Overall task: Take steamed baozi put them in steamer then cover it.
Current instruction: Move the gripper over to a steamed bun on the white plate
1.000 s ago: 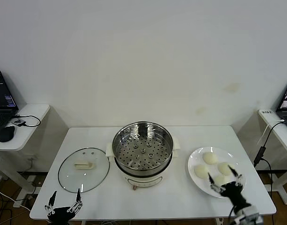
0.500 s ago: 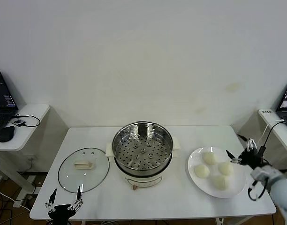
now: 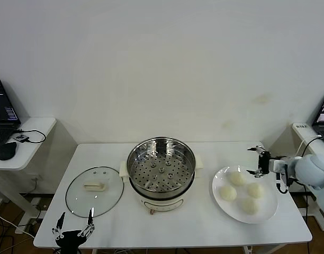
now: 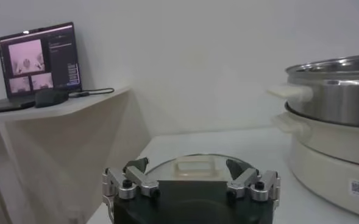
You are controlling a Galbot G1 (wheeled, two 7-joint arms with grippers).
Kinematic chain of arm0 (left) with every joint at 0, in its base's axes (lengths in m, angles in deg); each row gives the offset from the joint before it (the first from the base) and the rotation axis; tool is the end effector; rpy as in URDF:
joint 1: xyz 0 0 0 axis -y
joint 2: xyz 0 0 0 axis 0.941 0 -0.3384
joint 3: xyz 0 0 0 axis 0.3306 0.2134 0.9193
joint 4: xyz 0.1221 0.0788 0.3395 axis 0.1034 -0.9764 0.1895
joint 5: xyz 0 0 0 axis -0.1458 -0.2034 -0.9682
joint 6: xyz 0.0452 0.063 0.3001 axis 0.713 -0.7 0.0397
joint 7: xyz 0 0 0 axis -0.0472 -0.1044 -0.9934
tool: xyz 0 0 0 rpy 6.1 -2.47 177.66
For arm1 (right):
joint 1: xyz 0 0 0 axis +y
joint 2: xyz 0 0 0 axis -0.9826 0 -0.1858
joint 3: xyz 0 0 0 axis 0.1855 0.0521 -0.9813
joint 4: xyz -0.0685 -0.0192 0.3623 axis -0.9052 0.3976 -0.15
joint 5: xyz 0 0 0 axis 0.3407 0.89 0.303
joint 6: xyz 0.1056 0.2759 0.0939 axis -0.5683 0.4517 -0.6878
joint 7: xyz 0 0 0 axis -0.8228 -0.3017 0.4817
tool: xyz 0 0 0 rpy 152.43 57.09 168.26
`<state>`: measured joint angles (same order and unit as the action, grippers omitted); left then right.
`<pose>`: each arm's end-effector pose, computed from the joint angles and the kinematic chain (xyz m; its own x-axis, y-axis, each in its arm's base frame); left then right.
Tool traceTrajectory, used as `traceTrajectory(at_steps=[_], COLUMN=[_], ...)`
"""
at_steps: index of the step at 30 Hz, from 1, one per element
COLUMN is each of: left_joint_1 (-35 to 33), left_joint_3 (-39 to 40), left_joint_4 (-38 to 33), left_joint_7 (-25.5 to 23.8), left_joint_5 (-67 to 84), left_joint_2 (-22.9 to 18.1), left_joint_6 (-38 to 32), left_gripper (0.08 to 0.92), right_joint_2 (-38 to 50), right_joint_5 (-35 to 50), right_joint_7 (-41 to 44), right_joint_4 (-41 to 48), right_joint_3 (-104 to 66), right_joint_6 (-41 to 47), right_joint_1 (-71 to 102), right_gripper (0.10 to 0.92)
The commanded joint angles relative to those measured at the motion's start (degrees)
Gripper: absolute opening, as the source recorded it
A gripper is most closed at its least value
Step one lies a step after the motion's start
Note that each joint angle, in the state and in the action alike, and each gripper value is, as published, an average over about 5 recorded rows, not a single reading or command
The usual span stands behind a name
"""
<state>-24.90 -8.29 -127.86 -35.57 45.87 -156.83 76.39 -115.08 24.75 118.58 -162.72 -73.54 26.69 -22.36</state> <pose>0.0412 0.0734 -0.3491 -0.9625 -0.2082 0.1738 -0.1817 0.9708 0.1563 0.3968 -0.2636 -0.1766 -0.5268 -0.2174 0.8217 -0.8399 -0.0156 -0.5425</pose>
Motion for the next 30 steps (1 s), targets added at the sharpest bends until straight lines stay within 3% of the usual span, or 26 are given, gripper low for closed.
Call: traceTrajectory(at_steps=[1, 30], left_joint_1=[-0.13, -1.23], left_joint_3=[-0.57, -2.18], left_joint_4=[-0.04, -0.37], left_joint_7=[0.02, 0.01], left_joint_5=[0.18, -0.02], left_joint_2=[0.01, -0.19], left_joint_6=[-0.03, -1.56], left_gripper=[0.823, 0.823], right_joint_2=[1.30, -10.90], right_joint_5=[0.67, -3.63], right_joint_7=[8.85, 3.10], right_joint_4=[7.66, 15.50], right_joint_3=[19.31, 19.64], right_joint_6=[0.51, 0.98], right_joint_1=[-16.23, -12.58], right_gripper=[0.823, 0.791])
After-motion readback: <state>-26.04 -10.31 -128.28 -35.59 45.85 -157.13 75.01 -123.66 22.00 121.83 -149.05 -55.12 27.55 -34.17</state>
